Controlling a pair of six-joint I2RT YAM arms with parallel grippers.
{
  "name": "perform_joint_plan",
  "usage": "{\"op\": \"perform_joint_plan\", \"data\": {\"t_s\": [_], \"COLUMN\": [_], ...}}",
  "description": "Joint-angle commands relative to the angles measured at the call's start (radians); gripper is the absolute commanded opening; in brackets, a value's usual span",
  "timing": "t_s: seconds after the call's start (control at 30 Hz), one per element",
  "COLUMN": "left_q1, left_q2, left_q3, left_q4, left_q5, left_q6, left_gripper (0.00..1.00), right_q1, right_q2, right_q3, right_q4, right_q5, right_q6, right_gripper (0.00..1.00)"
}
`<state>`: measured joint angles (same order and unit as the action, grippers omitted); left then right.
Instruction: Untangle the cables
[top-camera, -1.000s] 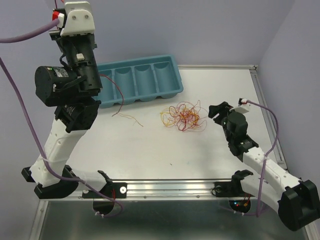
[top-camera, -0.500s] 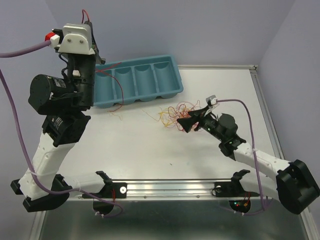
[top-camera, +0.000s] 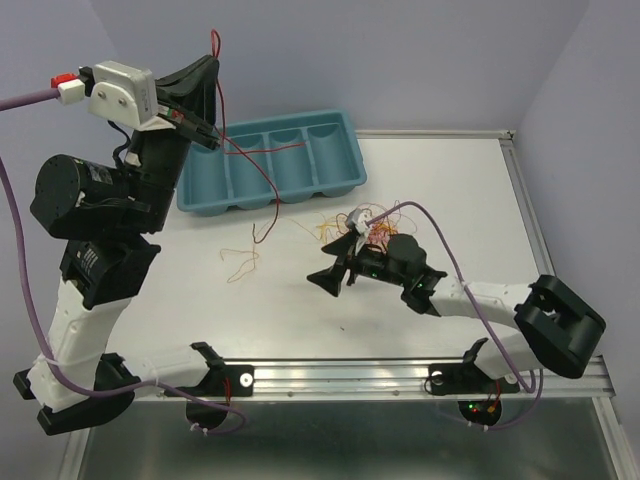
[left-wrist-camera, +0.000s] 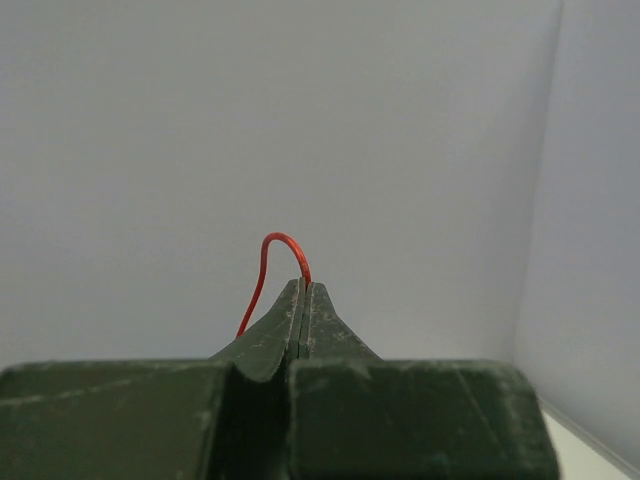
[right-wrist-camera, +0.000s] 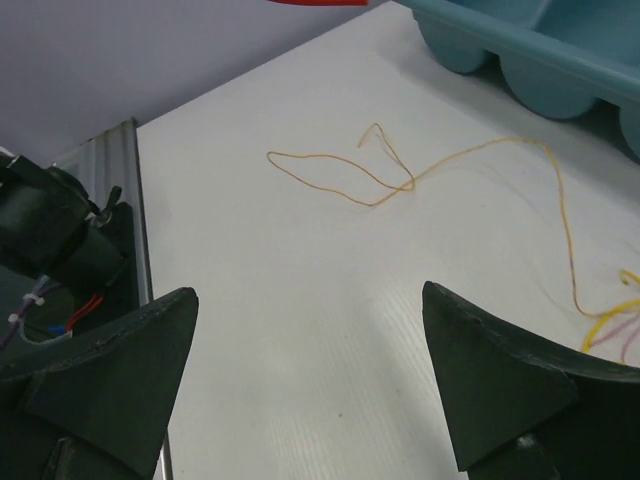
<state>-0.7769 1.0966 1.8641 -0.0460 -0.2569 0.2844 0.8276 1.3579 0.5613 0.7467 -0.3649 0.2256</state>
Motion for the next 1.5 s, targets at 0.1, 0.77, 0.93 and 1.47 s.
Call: {"op": "perform_joint_plan", "data": {"t_s": [0.1, 0.77, 0.93, 1.47], "left_q1": [0.001, 0.442, 0.651, 0.924], "left_q2": [0.011, 0.109, 0.146, 0.308], "left_q3": [0.006, -0.163, -0.21, -0.385], "left_q4": [0.041, 0.391, 0.458, 0.735], "left_q5": [-0.01, 0.02, 0.223, 0.579], "left_q6": [0.001, 0.087, 0.01, -0.116], "left_gripper": [0.0, 0.0, 0.0, 0.0], "right_q1": [0.039, 0.038, 0.039, 0.038], "right_q2": [0.021, -0.221, -0.263, -0.287], "right_q3": [0.086, -0.093, -0.113, -0.124], "right_q4": [0.092, 0.14, 0.14, 0.141], "right_q5": [0.15, 0.386, 0.397, 0.371], "right_q6": [-0.066, 0.04, 0.058, 0.104], "right_gripper": [0.98, 0.98, 0.98, 0.98]}}
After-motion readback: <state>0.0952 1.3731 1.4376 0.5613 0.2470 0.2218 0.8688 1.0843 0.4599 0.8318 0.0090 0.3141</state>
